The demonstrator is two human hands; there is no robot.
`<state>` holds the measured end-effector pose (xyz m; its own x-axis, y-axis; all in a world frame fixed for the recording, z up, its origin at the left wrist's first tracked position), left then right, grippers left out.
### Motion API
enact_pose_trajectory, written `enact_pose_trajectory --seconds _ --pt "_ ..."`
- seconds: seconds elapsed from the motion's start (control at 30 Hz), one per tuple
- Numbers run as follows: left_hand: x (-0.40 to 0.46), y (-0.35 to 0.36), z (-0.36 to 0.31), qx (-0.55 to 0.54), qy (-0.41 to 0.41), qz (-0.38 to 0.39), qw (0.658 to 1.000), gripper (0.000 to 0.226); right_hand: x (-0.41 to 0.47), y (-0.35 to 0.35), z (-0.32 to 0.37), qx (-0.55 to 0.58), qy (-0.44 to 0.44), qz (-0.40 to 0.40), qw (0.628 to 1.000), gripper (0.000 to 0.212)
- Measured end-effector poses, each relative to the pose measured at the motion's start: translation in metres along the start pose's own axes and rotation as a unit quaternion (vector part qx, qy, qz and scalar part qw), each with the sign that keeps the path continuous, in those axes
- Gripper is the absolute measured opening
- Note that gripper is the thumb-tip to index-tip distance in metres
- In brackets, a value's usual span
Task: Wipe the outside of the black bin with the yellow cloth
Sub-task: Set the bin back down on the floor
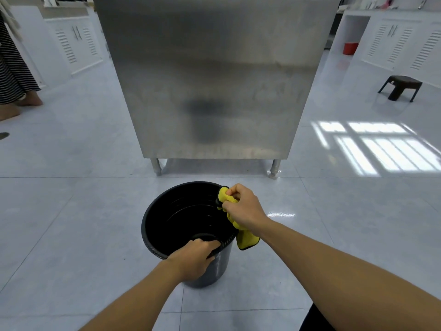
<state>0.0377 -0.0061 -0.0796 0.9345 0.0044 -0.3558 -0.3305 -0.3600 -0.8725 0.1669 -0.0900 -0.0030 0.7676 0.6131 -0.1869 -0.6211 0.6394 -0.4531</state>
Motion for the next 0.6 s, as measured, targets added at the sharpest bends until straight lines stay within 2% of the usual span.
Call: enact_pose_trajectory --seconds 0.27,0.33,0.47,0.6 --pt "0.004 0.011 0.003 -0.044 -0.027 0.067 0.996 0.031 0.003 0.016 -0.007 -0.062 0.009 0.066 0.996 0.024" --pt "0.004 0.015 0.004 -0.041 -0.033 0.097 0.994 0.038 0.006 0.020 -0.012 -0.079 0.017 0.083 0.993 0.027" --pt "0.004 0.027 0.009 -0.072 -0.071 0.152 0.983 0.071 0.013 0.028 -0.024 -0.136 0.030 0.133 0.981 0.042" --pt "0.006 0.027 0.007 -0.131 -0.081 0.164 0.974 0.077 0.016 0.035 -0.035 -0.220 0.057 0.188 0.955 0.057"
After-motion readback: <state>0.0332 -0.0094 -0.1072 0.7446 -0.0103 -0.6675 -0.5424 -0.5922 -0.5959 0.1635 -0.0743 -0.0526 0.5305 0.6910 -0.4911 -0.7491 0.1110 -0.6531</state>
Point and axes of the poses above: each hand's wrist, its own x-axis towards the middle knuckle, its own y-axis out of the palm, z = x × y, the point moved 6 cm from there along x, towards the middle knuckle, and after that the axes turned 7 degrees about z, right-handed, at the moved point
